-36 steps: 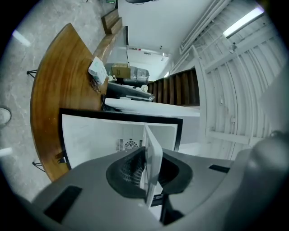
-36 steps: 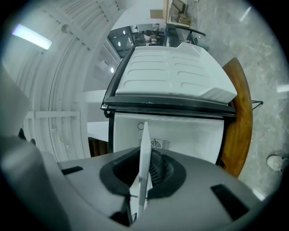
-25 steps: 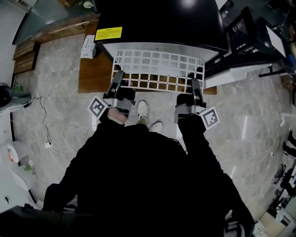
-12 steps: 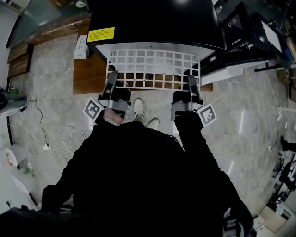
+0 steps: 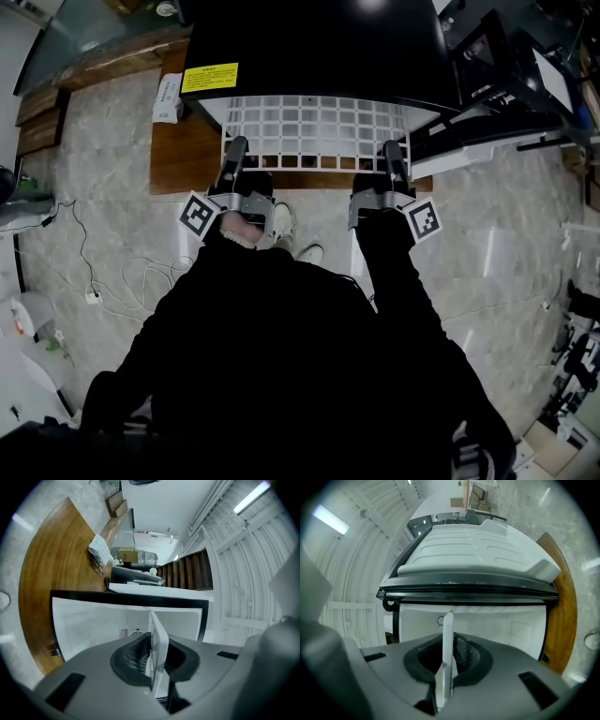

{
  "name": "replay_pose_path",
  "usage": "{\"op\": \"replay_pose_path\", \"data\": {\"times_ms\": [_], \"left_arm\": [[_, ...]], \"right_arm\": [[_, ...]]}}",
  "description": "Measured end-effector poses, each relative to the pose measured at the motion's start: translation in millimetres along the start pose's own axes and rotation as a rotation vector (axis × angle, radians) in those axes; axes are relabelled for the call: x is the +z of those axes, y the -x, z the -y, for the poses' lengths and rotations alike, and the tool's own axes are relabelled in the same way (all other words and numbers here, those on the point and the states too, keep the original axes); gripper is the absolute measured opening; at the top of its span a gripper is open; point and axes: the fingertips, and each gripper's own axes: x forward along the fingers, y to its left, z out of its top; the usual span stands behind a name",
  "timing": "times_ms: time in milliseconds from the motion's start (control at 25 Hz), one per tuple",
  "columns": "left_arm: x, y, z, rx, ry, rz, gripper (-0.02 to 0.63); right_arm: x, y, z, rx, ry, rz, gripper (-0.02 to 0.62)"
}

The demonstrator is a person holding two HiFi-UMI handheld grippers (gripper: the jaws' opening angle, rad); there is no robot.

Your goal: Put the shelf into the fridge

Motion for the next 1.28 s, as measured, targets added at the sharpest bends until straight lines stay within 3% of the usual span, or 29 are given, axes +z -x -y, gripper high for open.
{"op": "replay_pose_path", "data": {"times_ms": [1280], "left_arm": [[34.1, -121.1, -6.8, -0.035, -0.093, 0.109, 0.038]], "right_arm": [[13.8, -128.9, -1.7, 0.014, 0.021, 0.120, 0.032]]}}
